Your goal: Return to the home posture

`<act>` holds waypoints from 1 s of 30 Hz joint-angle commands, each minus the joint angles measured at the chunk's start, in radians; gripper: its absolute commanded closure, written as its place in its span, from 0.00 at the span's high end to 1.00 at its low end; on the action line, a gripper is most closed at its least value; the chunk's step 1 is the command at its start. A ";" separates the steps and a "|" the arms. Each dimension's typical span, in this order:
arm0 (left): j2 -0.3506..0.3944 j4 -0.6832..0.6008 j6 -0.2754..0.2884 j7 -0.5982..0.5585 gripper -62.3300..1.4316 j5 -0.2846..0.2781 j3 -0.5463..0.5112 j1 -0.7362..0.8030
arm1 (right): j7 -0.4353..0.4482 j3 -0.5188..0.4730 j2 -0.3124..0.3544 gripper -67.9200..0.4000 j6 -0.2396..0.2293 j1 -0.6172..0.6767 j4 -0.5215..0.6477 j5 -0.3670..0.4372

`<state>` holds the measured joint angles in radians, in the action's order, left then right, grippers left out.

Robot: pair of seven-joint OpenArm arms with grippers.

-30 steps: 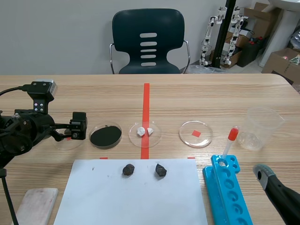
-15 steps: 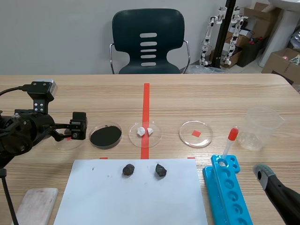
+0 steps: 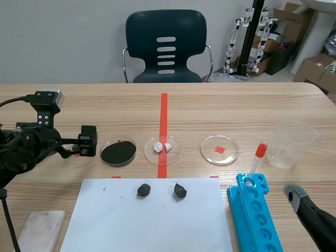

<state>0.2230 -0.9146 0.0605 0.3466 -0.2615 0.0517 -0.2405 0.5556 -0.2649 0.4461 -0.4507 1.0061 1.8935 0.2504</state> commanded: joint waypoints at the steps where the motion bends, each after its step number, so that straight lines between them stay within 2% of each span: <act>1: 0.025 -0.014 0.042 -0.014 1.00 -0.003 -0.003 -0.005 | 0.014 -0.003 0.008 1.00 0.001 -0.006 0.014 0.010; 5: 0.047 -0.020 0.142 -0.023 1.00 -0.008 -0.003 0.006 | 0.015 -0.003 0.008 1.00 0.001 -0.006 0.014 0.010; 8: 0.064 -0.056 0.191 -0.060 1.00 -0.008 -0.003 0.043 | 0.015 -0.003 0.008 1.00 0.001 -0.006 0.014 0.010; 12: 0.083 -0.165 0.199 -0.120 1.00 -0.011 -0.003 0.130 | 0.015 -0.003 0.008 1.00 0.001 -0.006 0.014 0.010; 23: 0.148 -0.614 0.206 -0.365 1.00 -0.011 -0.003 0.497 | 0.015 -0.003 0.008 1.00 0.001 -0.006 0.014 0.010; 30: 0.224 -0.837 0.232 -0.489 1.00 -0.011 -0.003 0.751 | 0.015 -0.003 0.008 1.00 0.001 -0.006 0.014 0.010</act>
<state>0.4366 -1.7477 0.2935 -0.1230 -0.2623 0.0517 0.5022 0.5556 -0.2649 0.4461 -0.4507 1.0061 1.8935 0.2504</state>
